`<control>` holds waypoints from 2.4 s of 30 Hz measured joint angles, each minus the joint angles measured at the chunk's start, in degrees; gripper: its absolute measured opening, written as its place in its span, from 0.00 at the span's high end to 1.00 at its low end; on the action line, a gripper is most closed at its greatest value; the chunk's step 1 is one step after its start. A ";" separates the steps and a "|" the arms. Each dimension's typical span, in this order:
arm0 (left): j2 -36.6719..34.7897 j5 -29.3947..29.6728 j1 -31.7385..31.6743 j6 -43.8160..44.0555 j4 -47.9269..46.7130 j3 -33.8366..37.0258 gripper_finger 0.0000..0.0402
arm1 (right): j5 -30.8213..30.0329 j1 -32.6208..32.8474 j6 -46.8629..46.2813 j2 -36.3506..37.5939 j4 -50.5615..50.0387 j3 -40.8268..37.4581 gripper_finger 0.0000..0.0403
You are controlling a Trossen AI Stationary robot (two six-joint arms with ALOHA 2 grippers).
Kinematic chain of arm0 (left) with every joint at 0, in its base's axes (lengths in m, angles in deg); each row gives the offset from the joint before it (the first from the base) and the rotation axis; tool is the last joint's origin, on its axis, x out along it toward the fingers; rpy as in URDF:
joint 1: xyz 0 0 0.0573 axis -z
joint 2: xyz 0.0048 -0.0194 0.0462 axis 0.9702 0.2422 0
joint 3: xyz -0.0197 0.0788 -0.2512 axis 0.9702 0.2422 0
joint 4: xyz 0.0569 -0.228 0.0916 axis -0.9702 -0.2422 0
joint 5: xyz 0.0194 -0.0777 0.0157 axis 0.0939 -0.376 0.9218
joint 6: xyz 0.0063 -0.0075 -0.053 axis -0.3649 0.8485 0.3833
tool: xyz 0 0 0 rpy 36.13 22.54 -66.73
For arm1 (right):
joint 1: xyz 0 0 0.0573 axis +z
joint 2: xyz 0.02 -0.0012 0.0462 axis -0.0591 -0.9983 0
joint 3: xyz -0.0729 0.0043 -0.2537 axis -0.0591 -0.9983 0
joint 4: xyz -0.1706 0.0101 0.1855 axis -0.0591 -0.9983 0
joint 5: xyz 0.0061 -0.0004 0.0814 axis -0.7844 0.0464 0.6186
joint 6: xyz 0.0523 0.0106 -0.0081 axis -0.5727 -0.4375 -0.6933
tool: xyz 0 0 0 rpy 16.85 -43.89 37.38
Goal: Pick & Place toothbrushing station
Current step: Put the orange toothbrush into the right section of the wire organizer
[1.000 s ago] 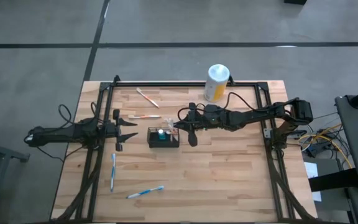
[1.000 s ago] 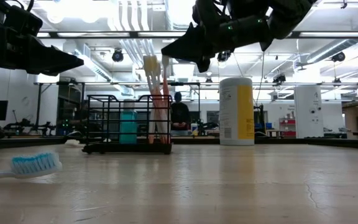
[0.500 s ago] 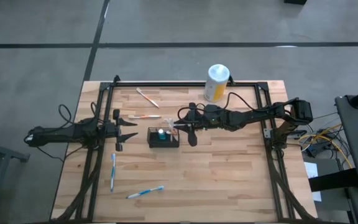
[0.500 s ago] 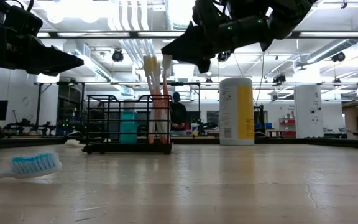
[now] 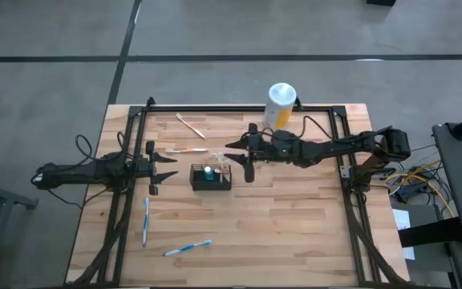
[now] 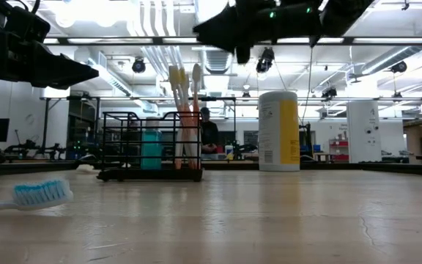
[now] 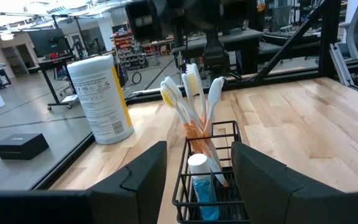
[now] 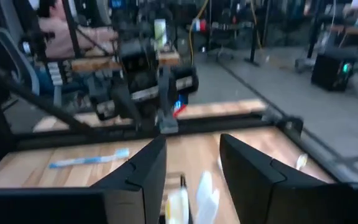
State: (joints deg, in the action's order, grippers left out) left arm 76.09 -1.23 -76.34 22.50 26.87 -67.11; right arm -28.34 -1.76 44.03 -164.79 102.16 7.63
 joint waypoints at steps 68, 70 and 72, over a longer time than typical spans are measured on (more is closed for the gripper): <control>0.01 0.00 -0.01 -0.01 -0.02 -0.01 0.53 | -9.79 0.26 -6.70 90.81 -45.21 -44.21 0.67; 0.01 0.00 0.02 0.00 0.00 0.01 0.54 | -9.82 0.25 -6.73 90.65 -45.22 -44.27 0.67; 0.01 0.00 0.01 -0.01 -0.02 0.01 0.54 | -9.79 0.26 -7.16 90.35 -45.20 -44.35 0.67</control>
State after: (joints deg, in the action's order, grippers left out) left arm 76.09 -1.23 -76.33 22.50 26.85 -67.10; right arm -38.14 -1.50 36.86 -74.44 56.97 -36.71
